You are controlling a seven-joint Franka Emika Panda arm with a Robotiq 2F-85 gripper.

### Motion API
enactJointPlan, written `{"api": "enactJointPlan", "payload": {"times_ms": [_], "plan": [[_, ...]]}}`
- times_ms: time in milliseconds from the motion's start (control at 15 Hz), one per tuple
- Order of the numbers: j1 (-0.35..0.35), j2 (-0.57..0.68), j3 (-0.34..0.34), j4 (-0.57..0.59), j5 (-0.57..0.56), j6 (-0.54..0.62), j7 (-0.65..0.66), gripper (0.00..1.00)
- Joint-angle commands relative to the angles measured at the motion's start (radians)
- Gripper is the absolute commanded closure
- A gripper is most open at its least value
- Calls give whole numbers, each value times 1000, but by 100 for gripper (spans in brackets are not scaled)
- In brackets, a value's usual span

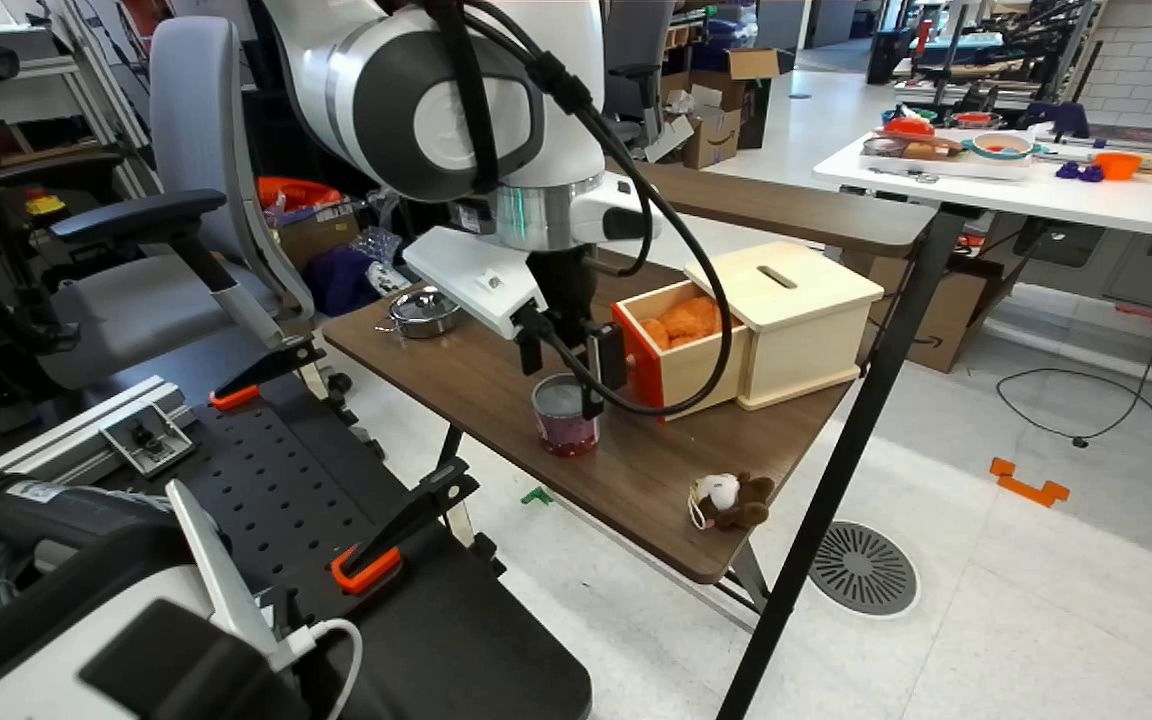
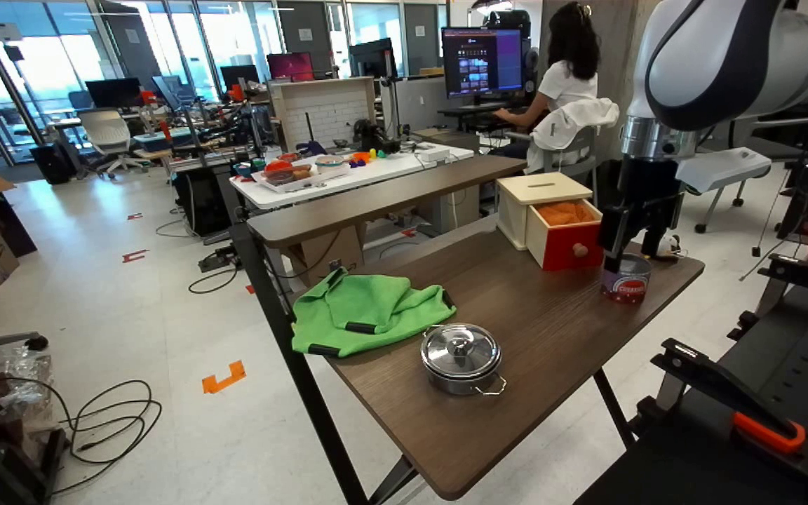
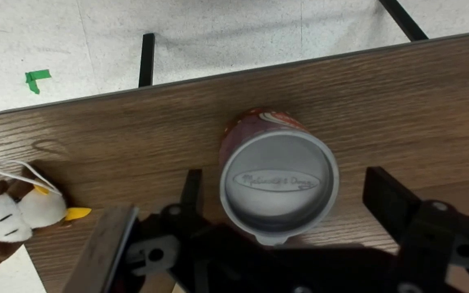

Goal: Move the can to the left of the drawer

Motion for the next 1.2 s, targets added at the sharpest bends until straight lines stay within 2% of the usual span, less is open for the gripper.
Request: {"api": "enactJointPlan", "payload": {"times_ms": [0,267,333,400,600,667,1133], "plan": [[30,40,-25,39,14,11,14,0],[49,68,-42,50,5,22,25,0],[55,73,-46,50,4,27,28,25],[57,73,-46,49,5,26,26,26],[39,49,-23,41,21,-4,13,49],[36,40,-18,39,24,-7,12,54],[21,-112,56,-23,71,-72,4,54]]}}
